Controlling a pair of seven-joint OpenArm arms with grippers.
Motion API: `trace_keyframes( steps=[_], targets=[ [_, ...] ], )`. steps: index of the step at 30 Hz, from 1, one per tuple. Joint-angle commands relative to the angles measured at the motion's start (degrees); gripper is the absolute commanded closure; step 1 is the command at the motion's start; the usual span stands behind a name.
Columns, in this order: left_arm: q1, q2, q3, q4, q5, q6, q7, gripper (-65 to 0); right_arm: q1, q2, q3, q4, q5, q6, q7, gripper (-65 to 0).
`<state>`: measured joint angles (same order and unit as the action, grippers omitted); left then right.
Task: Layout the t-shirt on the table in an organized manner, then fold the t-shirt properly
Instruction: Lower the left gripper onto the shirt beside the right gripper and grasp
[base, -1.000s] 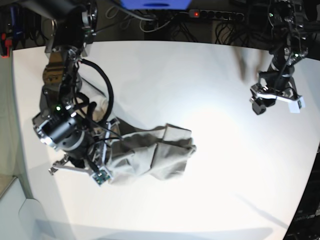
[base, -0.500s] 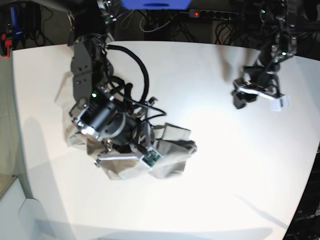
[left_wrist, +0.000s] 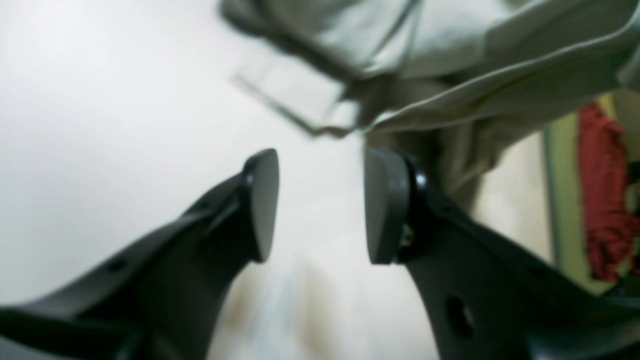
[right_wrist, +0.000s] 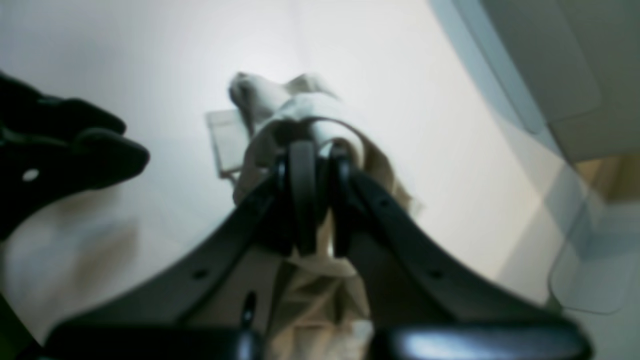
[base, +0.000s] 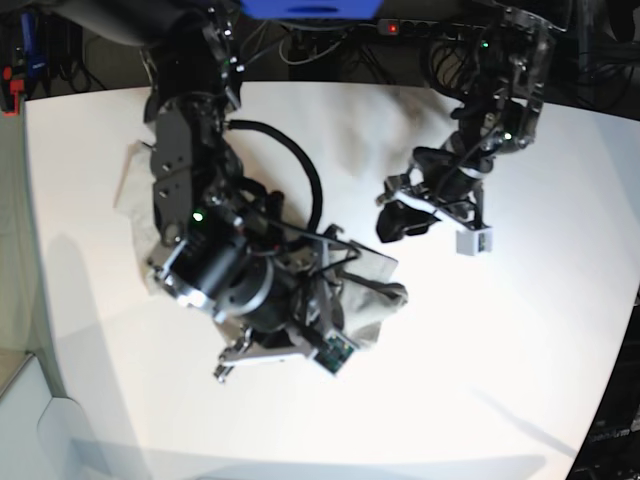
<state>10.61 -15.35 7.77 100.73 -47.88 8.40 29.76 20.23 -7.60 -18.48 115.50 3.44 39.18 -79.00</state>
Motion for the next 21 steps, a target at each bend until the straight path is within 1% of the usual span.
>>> trace_keyframes(
  steps=[1,4,8,11,13,15,18,21],
  targets=[
    [-0.5,0.6,-0.1,-0.2,-0.5,-0.5,-0.5,-27.1,2.3,-0.5,0.6,0.9,0.6,0.8,1.7,-2.3],
    [-0.6,3.6,-0.1,-2.3,-0.3,-0.5,-0.1,-27.1,4.4,-1.2,2.6,0.9,0.6,0.8,1.7,-2.3],
    [-0.9,6.0,0.0,-4.9,-0.1,-0.5,0.0,-27.1,6.1,-1.4,4.6,0.9,1.6,0.8,1.7,-2.3],
    [-1.5,7.4,0.0,-7.1,-0.1,-0.5,0.0,-27.1,5.7,-1.4,6.5,0.9,7.9,0.8,1.7,-2.3],
    [-1.9,7.5,0.5,-7.8,-0.1,-0.5,0.1,-27.0,5.0,-1.4,6.7,0.9,11.3,0.8,1.7,-2.3],
    [-1.3,6.2,1.7,-7.1,-0.2,-0.5,0.1,-26.8,4.0,-1.4,6.5,0.8,11.5,0.8,1.7,-2.3],
    [-0.7,1.9,3.3,-4.6,-0.6,-0.5,0.1,-26.7,2.8,-1.4,6.2,-0.5,11.5,0.8,2.2,-2.4],
    [3.1,-3.0,3.1,-1.7,-0.6,-0.5,-0.5,-26.7,2.2,-1.4,6.2,-2.4,11.5,0.8,2.3,-2.4]
  ],
)
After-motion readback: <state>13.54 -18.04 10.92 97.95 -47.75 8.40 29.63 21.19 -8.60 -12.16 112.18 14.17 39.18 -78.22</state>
